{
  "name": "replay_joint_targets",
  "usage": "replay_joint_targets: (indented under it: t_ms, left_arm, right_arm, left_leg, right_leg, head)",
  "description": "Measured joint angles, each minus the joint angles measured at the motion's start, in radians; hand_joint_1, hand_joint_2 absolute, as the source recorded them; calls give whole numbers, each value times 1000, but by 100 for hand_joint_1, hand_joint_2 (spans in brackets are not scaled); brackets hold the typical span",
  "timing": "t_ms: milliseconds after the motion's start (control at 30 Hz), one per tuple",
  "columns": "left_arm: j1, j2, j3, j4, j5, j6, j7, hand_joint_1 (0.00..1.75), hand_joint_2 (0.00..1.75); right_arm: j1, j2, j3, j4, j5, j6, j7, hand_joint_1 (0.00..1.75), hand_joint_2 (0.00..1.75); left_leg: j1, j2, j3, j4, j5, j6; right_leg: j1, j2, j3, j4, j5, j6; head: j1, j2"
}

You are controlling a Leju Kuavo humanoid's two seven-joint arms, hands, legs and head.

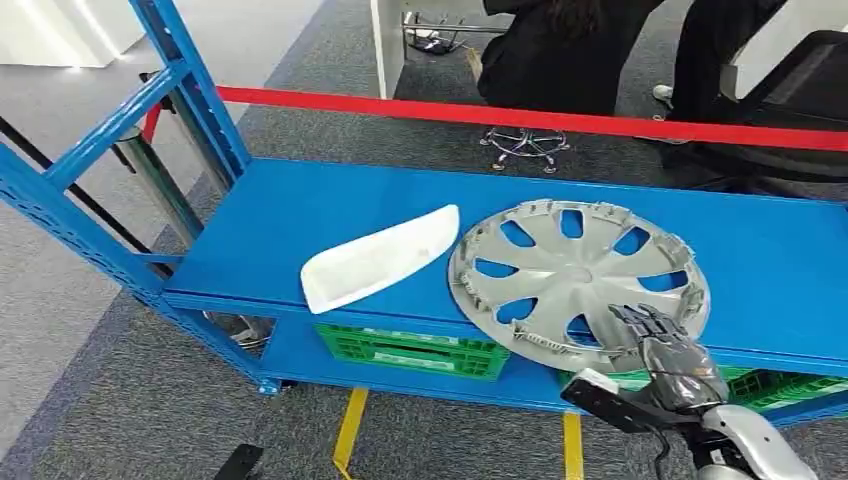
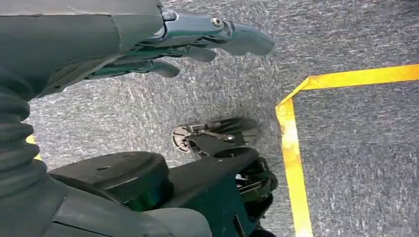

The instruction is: Take the parts from the cabinet and place them on the table.

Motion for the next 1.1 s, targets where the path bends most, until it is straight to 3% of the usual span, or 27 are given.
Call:
replay_joint_targets:
  t_ms: [433, 867, 900, 933, 1100]
  left_arm:
    - [-1, 0, 0, 0, -16, -6, 3, 0, 175]
    - [-15, 0, 0, 0, -36, -10, 18, 0, 175]
    - [-15, -1, 0, 0, -38, -10, 18, 0, 175]
    - [-15, -1, 0, 0, -39, -10, 18, 0, 175]
    - [-17, -2, 0, 0, -39, -10, 18, 0, 175]
  right_arm:
    - [-8, 0, 0, 28, -3, 31, 22, 0, 175]
    - [-150, 33, 2, 243, -6, 58, 12, 0, 175]
    - [-156, 37, 2, 252, -2, 58, 12, 80, 175]
    - [-163, 40, 3, 264, 4, 54, 12, 175, 175]
    - [-187, 57, 6, 307, 30, 23, 0, 175, 175]
  left_leg:
    - [0, 0, 0, 0, 0, 0]
    - [0, 0, 0, 0, 0, 0]
    - [0, 0, 0, 0, 0, 0]
    - [0, 0, 0, 0, 0, 0]
    - [0, 0, 0, 0, 0, 0]
  right_leg:
    - [0, 0, 0, 0, 0, 0]
    - [0, 0, 1, 0, 0, 0]
    - [0, 0, 1, 0, 0, 0]
    - [0, 1, 1, 0, 0, 0]
    - [0, 0, 1, 0, 0, 0]
  head:
    - [0, 0]
    - [0, 0]
    - [0, 0]
    - [0, 0]
    - [0, 0]
